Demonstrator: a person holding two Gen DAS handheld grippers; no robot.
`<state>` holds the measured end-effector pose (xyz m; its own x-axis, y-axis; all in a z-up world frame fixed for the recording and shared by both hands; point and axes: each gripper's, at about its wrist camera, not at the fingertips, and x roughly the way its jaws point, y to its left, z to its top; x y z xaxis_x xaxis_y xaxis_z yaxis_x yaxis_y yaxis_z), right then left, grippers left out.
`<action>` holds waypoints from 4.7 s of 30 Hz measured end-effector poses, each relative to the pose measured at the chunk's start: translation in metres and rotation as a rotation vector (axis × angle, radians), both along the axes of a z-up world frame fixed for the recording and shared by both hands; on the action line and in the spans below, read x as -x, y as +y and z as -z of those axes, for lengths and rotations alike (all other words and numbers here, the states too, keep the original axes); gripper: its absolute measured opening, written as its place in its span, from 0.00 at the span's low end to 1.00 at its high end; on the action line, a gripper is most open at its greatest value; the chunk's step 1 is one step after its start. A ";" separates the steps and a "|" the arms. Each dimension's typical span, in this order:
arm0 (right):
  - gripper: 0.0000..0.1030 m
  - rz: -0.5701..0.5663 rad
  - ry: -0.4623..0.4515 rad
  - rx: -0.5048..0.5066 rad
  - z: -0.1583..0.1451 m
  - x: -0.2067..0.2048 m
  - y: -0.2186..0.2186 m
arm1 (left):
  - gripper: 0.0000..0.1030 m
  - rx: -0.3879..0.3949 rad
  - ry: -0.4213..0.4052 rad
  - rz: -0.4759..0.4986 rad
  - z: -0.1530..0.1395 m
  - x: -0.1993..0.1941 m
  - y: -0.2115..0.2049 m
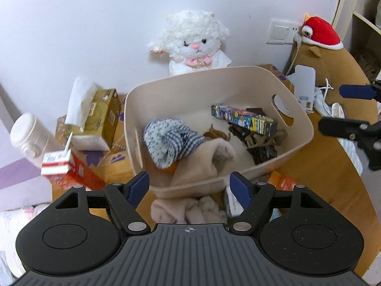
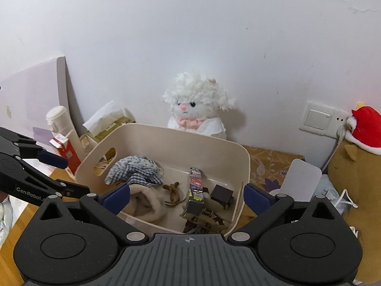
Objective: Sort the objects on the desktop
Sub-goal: 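Withdraw both tools from the basket back toward the table items, then grasp the white fuzzy hat with the left tool while the right tool grasps the orange bottle, then lift the hat and orange bottle and carry both over the basket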
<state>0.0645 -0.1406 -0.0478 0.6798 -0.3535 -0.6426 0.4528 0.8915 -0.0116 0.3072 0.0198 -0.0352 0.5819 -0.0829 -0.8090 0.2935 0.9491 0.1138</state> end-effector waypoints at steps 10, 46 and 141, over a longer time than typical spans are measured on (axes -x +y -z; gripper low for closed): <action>1.00 0.006 0.007 -0.013 0.005 0.038 0.020 | 0.74 0.009 0.050 0.007 0.009 0.040 0.025; 1.00 -0.043 0.232 -0.027 0.139 0.089 0.052 | 0.74 -0.047 0.280 -0.071 0.132 0.085 0.047; 0.49 -0.103 0.020 0.084 0.014 0.085 0.002 | 0.15 -0.066 -0.191 0.043 0.001 0.057 0.043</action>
